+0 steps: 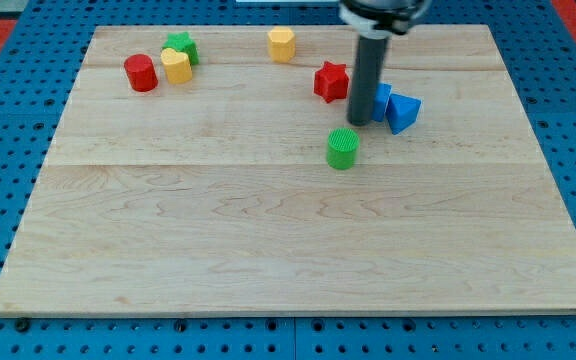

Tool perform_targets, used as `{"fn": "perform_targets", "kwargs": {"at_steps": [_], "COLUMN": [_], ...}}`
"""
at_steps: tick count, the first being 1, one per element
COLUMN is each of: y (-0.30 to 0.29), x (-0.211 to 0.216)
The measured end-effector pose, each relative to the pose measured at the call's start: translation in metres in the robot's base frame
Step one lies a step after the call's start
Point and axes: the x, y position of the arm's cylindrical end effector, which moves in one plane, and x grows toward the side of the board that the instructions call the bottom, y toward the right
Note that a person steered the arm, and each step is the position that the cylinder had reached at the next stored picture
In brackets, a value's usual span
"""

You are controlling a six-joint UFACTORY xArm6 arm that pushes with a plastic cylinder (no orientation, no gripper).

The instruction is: Move red star below yellow heart

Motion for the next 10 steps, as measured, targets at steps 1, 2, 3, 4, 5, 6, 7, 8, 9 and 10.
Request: {"fn": "perform_targets", "kwargs": {"at_steps": [1,2,3,4,5,6,7,8,9,10], "y": [-0.039,-0.024,0.016,0.040,0.050,0.042,0.007,-0.059,-0.131,-0.135], "x": [-0.009,-0.030,-0.034,-0.071,-0.091,-0.102,-0.114,-0.069,0.004,0.026]}}
